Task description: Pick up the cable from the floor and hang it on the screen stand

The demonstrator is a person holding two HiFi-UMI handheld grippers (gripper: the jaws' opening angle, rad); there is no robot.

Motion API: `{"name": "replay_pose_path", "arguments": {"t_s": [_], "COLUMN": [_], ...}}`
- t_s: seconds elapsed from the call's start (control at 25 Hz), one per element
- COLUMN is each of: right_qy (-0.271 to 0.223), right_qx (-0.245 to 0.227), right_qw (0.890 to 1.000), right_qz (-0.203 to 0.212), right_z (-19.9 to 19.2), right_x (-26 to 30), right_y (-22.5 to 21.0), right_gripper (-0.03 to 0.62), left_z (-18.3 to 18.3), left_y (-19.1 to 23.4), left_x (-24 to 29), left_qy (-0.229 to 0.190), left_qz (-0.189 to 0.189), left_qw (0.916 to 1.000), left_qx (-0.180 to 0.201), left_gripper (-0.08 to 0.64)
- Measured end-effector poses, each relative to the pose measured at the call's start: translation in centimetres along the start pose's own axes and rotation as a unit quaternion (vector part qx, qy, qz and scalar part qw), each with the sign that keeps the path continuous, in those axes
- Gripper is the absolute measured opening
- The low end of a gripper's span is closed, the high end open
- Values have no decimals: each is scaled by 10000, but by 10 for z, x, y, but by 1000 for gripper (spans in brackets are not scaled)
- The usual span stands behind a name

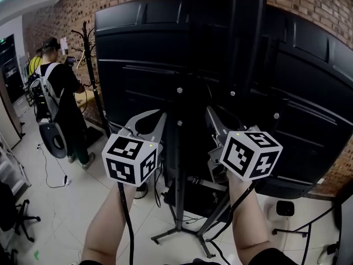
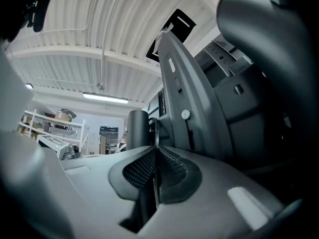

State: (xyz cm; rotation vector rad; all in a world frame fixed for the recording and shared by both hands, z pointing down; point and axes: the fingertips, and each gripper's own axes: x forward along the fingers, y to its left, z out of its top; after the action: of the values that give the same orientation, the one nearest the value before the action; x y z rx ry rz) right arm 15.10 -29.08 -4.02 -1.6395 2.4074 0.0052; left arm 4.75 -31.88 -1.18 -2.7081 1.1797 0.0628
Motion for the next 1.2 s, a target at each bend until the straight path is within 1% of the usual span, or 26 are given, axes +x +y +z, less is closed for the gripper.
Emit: {"name": "replay_pose_path", "arguments": {"t_s": [0.12, 0.36, 0.52, 0.72, 0.92, 1.04, 1.2], "right_qy": [-21, -84, -213, -519, -632, -562, -429], "right_qx": [-10, 9, -131, -215, -240, -230, -201], "right_qw": [10000, 9999, 9997, 9983, 9973, 9976, 9981], "right_qz": [51, 133, 19, -172, -293, -342, -385], "right_z": [-5, -13, -12, -12, -28, -43, -69], "right_x": [-2, -1, -6, -16, -27, -38, -41], "right_y": [4, 8, 10, 8, 3, 0, -6], "right_gripper": [17, 17, 20, 29, 32, 32, 32], "left_z": [-2, -14, -17, -20, -36, -47, -66], "left_y": [-7, -12, -14, -15, -12, -18, -17], "left_x": [-7, -14, -23, -32, -37, -41, -45], "left_qy": [-86, -76, -117, -114, -86, -22, 94], "left_qz": [48, 17, 53, 84, 190, 189, 250], "left_qw": [9998, 9999, 9999, 9998, 9998, 9998, 9996], "left_qx": [163, 67, 56, 127, 49, 23, -65], "left_gripper": [5, 5, 5, 6, 5, 6, 5]}}
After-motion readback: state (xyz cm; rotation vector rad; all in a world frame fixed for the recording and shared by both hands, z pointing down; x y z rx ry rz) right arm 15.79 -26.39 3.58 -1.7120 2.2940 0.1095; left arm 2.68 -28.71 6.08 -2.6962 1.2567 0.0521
